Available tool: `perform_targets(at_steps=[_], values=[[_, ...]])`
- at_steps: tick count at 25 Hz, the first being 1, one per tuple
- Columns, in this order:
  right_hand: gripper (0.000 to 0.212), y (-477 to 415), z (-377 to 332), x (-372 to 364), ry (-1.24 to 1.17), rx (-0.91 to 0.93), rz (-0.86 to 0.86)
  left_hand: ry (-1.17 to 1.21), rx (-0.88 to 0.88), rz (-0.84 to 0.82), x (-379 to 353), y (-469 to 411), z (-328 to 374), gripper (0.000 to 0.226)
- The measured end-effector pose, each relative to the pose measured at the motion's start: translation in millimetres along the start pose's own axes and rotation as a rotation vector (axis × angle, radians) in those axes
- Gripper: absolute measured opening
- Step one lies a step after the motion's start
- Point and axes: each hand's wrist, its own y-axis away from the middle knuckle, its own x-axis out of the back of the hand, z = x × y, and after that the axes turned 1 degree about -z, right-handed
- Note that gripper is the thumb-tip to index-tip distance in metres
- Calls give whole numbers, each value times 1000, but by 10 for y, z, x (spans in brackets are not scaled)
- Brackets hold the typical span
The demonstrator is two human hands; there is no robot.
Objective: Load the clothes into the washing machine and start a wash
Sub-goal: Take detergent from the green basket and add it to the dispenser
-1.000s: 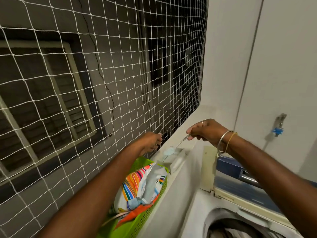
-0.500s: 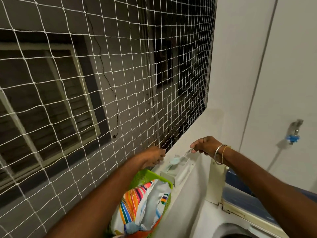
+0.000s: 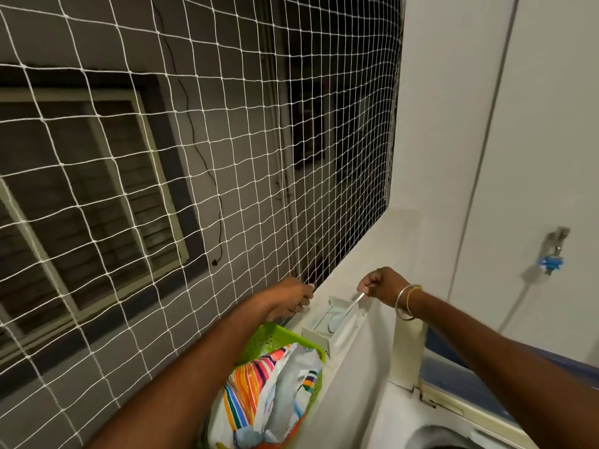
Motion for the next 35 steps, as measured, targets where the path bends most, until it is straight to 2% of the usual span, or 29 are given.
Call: perform_targets(at_steps=[3,8,17,21,26,32,35], values=[[30,26,33,-5,73,46,95,4,-11,-3,-26,60,21,24],[31,141,40,5,66,138,237,14,-16,-13,-25,239,53,19],[21,359,10,66,-126,164,438,68,-56,-7,-20,531,59,15],[21,480,-99,167,-292,140,404,90,-60,23,-10,659,66,22],[15,862,-455,227,-548,68,270,101,-85,54,-47,782,48,24],[15,1381,-791,36,-492,154,94,130,-92,75,-97,904,31,18],[14,1558,-883,-186,-504,231,99,98,-105,97,-98,977,28,28]])
